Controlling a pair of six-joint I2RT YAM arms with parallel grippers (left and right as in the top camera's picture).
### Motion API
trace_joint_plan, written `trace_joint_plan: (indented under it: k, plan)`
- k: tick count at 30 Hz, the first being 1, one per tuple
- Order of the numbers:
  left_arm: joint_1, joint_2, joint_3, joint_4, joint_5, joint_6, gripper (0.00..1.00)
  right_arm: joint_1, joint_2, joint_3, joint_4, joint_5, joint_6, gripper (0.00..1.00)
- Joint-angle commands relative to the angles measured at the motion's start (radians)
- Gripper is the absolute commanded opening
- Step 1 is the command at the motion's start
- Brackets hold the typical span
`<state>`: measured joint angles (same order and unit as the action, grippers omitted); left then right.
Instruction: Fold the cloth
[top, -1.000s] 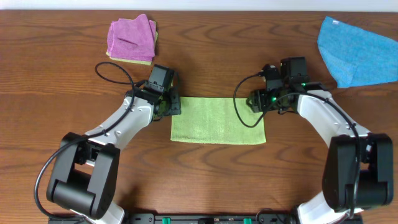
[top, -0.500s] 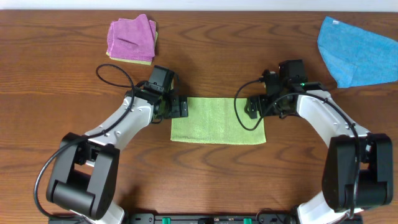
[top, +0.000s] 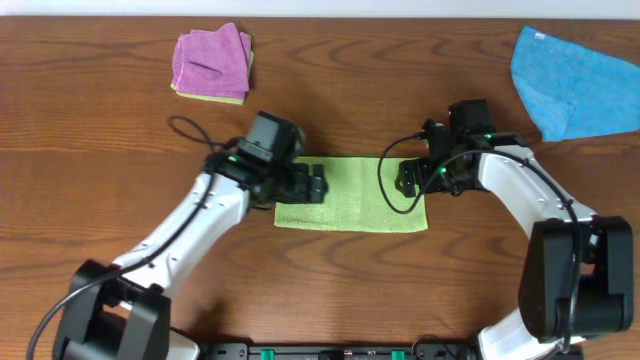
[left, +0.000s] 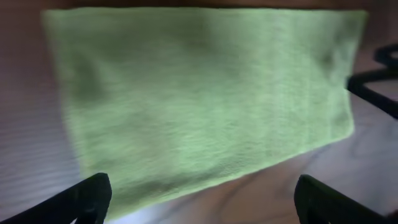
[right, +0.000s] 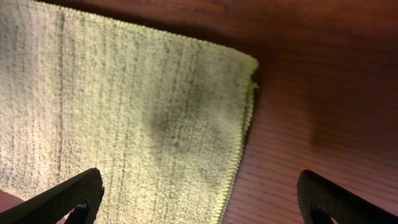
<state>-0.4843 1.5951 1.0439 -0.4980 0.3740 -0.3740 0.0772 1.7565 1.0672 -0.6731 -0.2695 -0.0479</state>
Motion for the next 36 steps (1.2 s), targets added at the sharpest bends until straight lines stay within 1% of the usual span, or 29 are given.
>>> trace_joint_plan:
  k: [1,5,9,11,14,16,18,20,22,23,24,27,30,32,34,36]
  plan:
    - [-0.049,0.066,0.006,0.032,-0.01,-0.015,0.95,-0.041,-0.02,-0.023,0.005,-0.001,-0.01,0.99]
    - [-0.054,0.147,0.006,0.085,-0.026,-0.014,0.95,-0.065,-0.02,-0.03,0.005,-0.042,-0.019,0.99]
    - [-0.039,0.212,0.006,0.099,-0.045,-0.014,0.95,-0.043,-0.02,-0.034,-0.004,-0.055,-0.037,0.99]
    - [-0.035,0.227,0.006,0.103,-0.049,-0.013,0.95,-0.024,-0.02,-0.036,-0.006,-0.056,-0.036,0.99]
    - [-0.033,0.236,0.006,0.102,-0.106,-0.015,0.95,-0.006,-0.02,-0.041,-0.006,-0.054,-0.036,0.99]
    - [-0.033,0.237,0.006,0.103,-0.124,-0.015,0.95,0.001,-0.02,-0.047,-0.006,-0.054,-0.036,0.96]
    - [-0.033,0.237,0.006,0.103,-0.123,-0.015,0.95,0.004,-0.02,-0.06,0.0,-0.055,-0.036,0.95]
    - [-0.033,0.237,0.006,0.102,-0.123,-0.016,1.0,0.005,-0.02,-0.086,0.024,-0.056,-0.032,0.94]
    - [-0.033,0.237,0.006,0.102,-0.123,-0.02,0.8,0.005,-0.02,-0.114,0.05,-0.056,-0.003,0.94]
    - [-0.033,0.237,0.006,0.103,-0.123,-0.025,0.72,0.005,-0.02,-0.124,0.055,-0.058,0.011,0.94]
    - [-0.033,0.237,0.006,0.104,-0.123,-0.027,0.7,0.005,-0.02,-0.129,0.056,-0.065,0.014,0.94]
    - [-0.033,0.237,0.006,0.104,-0.123,-0.027,0.68,0.012,-0.02,-0.131,0.057,-0.108,0.018,0.93]
    - [-0.033,0.237,0.006,0.107,-0.123,-0.027,0.7,0.031,-0.02,-0.132,0.056,-0.121,0.045,0.91]
    - [-0.033,0.237,0.006,0.11,-0.123,-0.027,0.72,0.052,-0.02,-0.138,0.062,-0.124,0.069,0.89]
    - [-0.033,0.237,0.006,0.111,-0.123,-0.027,0.77,0.076,-0.02,-0.151,0.076,-0.124,0.099,0.87]
    - [-0.033,0.237,0.006,0.11,-0.123,-0.027,0.77,0.097,-0.02,-0.167,0.098,-0.123,0.112,0.82]
